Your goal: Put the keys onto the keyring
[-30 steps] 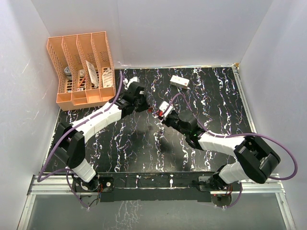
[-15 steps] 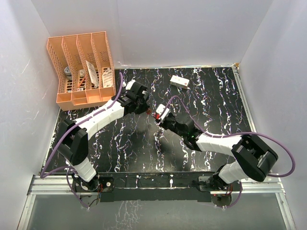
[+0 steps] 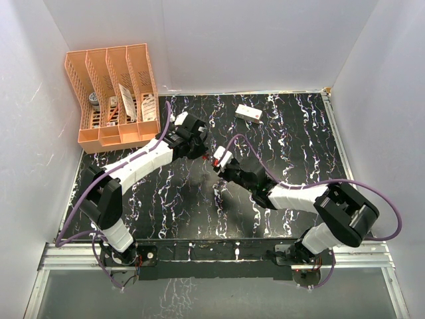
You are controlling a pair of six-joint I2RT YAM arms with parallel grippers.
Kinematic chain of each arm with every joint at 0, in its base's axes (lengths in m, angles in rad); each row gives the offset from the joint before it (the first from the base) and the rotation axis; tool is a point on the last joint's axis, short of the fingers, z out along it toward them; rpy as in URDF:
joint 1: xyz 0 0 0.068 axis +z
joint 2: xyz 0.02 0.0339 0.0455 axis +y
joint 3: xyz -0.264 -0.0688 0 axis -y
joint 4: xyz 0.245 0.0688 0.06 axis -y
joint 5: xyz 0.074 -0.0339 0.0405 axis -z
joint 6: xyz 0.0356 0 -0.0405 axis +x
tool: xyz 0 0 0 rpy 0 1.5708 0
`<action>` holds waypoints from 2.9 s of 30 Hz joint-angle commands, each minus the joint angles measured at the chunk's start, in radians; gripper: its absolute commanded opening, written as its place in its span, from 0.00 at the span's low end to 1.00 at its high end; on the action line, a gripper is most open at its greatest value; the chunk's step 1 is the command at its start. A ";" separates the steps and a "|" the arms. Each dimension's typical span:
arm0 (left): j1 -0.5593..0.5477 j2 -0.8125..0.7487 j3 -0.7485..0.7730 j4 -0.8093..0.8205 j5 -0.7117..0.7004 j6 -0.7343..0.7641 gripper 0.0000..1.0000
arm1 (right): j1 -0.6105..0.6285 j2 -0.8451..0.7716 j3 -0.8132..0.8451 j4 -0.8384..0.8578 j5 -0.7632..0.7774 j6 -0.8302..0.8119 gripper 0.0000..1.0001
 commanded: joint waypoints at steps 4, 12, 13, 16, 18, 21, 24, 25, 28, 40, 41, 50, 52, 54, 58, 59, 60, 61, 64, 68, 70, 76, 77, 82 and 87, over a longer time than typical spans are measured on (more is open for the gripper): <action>-0.016 0.007 0.045 -0.034 -0.009 -0.006 0.00 | 0.012 0.010 0.042 0.074 0.005 0.007 0.00; -0.028 0.011 0.050 -0.040 -0.017 -0.006 0.00 | 0.015 0.024 0.055 0.079 0.014 0.003 0.00; -0.029 0.011 0.048 -0.040 -0.018 -0.007 0.00 | 0.015 0.025 0.055 0.080 0.015 0.003 0.00; -0.034 0.012 0.050 -0.040 -0.020 -0.008 0.00 | 0.015 0.029 0.058 0.082 0.019 0.002 0.00; -0.037 0.013 0.051 -0.042 -0.019 -0.009 0.00 | 0.015 0.030 0.059 0.083 0.020 0.000 0.00; -0.040 0.016 0.050 -0.042 -0.023 -0.010 0.00 | 0.016 0.032 0.059 0.087 0.021 0.001 0.00; -0.043 0.017 0.050 -0.043 -0.025 -0.012 0.00 | 0.016 0.034 0.061 0.088 0.025 0.000 0.00; -0.045 0.018 0.050 -0.043 -0.025 -0.011 0.00 | 0.017 0.034 0.061 0.090 0.026 0.001 0.00; -0.046 0.018 0.050 -0.047 -0.030 -0.010 0.00 | 0.017 0.033 0.059 0.091 0.029 0.000 0.00; -0.055 0.020 0.042 -0.045 -0.028 -0.014 0.00 | 0.016 0.031 0.054 0.100 0.044 0.000 0.00; -0.056 0.020 0.041 -0.045 -0.028 -0.014 0.00 | 0.017 0.031 0.054 0.100 0.046 0.000 0.00; -0.062 0.016 0.039 -0.048 -0.036 -0.014 0.00 | 0.017 0.031 0.054 0.102 0.055 0.000 0.00; -0.062 0.013 0.038 -0.046 -0.037 -0.013 0.00 | 0.017 0.031 0.052 0.104 0.059 0.000 0.00; -0.063 0.013 0.038 -0.047 -0.038 -0.014 0.00 | 0.017 0.031 0.051 0.105 0.061 0.000 0.00; -0.063 0.013 0.037 -0.047 -0.040 -0.014 0.00 | 0.017 0.031 0.051 0.107 0.067 0.000 0.00; -0.064 0.013 0.036 -0.047 -0.040 -0.014 0.00 | 0.017 0.030 0.051 0.107 0.067 0.000 0.00; -0.064 0.012 0.036 -0.046 -0.039 -0.014 0.00 | 0.017 0.029 0.049 0.107 0.069 0.001 0.00; -0.064 0.012 0.035 -0.046 -0.038 -0.014 0.00 | 0.017 0.030 0.049 0.110 0.071 0.002 0.00; -0.065 0.011 0.034 -0.045 -0.037 -0.014 0.00 | 0.017 0.032 0.047 0.113 0.074 0.003 0.00; -0.065 0.011 0.033 -0.043 -0.034 -0.014 0.00 | 0.017 0.034 0.047 0.116 0.076 0.005 0.00; -0.064 0.011 0.033 -0.044 -0.034 -0.014 0.00 | 0.017 0.034 0.047 0.119 0.082 0.006 0.00; -0.067 0.013 0.034 -0.042 -0.035 -0.015 0.00 | 0.017 0.033 0.045 0.121 0.076 0.006 0.00; -0.067 0.015 0.035 -0.042 -0.038 -0.016 0.00 | 0.017 0.033 0.045 0.121 0.073 0.007 0.00; -0.068 0.019 0.046 -0.044 -0.040 -0.019 0.00 | 0.017 0.038 0.046 0.118 0.064 0.014 0.00; -0.068 0.018 0.054 -0.046 -0.047 -0.016 0.00 | 0.017 0.039 0.047 0.115 0.064 0.016 0.00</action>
